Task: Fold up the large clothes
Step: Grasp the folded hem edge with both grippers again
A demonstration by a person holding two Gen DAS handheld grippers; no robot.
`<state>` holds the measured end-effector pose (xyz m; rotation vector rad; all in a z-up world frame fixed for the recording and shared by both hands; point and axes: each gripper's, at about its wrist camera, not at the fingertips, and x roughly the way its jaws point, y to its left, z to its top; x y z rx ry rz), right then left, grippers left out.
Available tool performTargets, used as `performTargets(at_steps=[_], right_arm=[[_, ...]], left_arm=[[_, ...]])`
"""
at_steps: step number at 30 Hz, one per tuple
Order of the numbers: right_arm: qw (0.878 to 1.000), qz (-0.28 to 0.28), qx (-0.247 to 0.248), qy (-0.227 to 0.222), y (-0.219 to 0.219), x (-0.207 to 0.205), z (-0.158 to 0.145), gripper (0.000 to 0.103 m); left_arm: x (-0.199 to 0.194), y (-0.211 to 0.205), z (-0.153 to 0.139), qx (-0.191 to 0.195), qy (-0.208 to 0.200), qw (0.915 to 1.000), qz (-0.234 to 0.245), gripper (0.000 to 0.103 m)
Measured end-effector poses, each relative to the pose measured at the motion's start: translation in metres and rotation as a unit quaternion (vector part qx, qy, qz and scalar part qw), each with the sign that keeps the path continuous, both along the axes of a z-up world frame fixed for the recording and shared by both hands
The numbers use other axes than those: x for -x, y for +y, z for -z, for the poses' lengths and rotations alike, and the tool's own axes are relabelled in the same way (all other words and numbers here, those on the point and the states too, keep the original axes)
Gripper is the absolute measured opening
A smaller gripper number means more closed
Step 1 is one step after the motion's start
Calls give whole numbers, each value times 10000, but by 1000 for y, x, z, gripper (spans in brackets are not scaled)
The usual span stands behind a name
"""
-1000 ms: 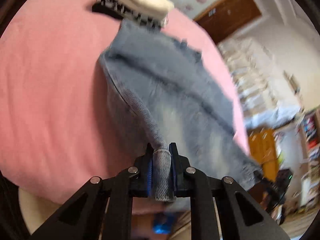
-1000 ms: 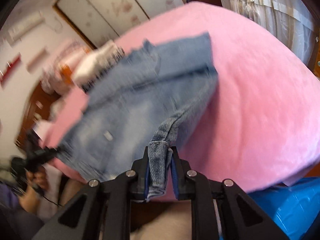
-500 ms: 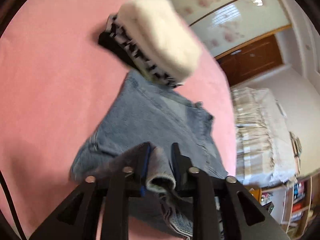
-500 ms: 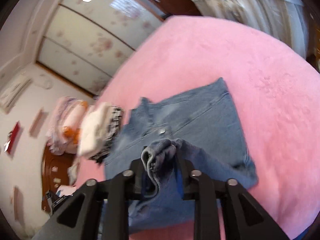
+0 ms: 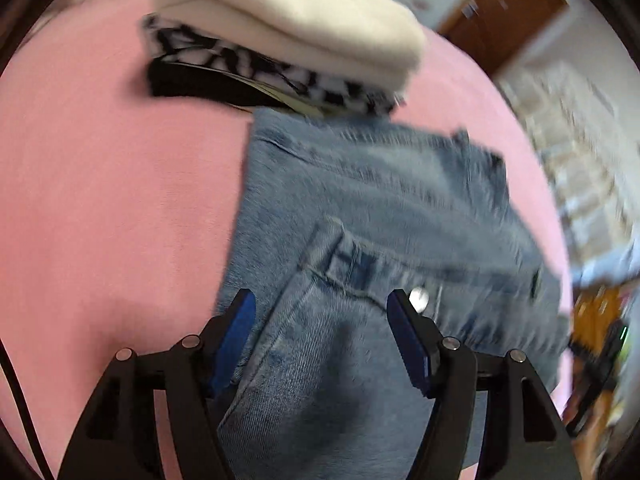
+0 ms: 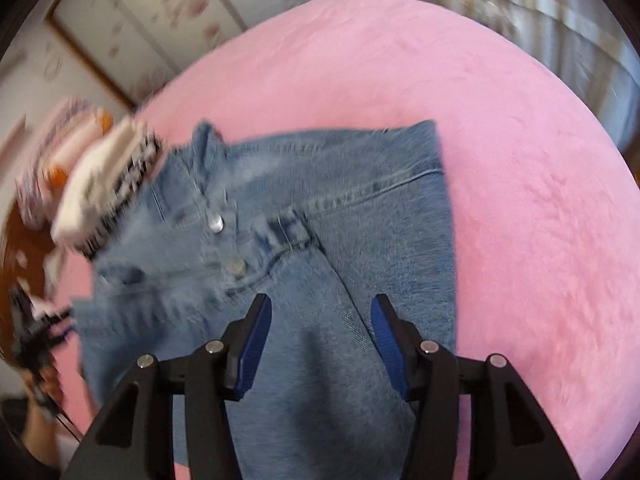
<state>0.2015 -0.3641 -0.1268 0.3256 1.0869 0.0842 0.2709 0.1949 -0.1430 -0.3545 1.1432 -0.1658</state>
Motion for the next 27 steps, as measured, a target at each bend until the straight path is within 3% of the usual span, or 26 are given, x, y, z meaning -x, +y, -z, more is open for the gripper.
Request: performTargets(at_steps=[5,11,16,20,23,24,25,27], right_arm=[[9969,-544,560,-115,22,-14,8,52],[9932,-910,717,-121,33,-32,15,52],[9875,-1222,979,-176,47,-37,21,56],[9816,-1379,1286,-301,60,-40,27,58],[9792,-1377,1437,-386,65,-37,28,50],[9781,-1367,1509,-430,65,-34,27,45],[9761,-1342,1643,-477,67,-32,26,28],[9731,-1264,1848,-534,68,-26,24,16]], left_arm=[[-3,-19,12,-590,-24,9971,477,67],[-14,-38,18,-1019,-75,9907,894,67],[-21,-65,21,-1588,-180,9753,1526,70],[-25,-66,26,-1616,-90,9728,1656,70],[-24,-67,26,-1597,-80,9726,1687,59],[-21,-70,25,-1688,-113,9704,1725,47],[-17,-74,24,-1933,-181,9654,1743,42],[-10,-79,21,-2327,-285,9574,1688,19]])
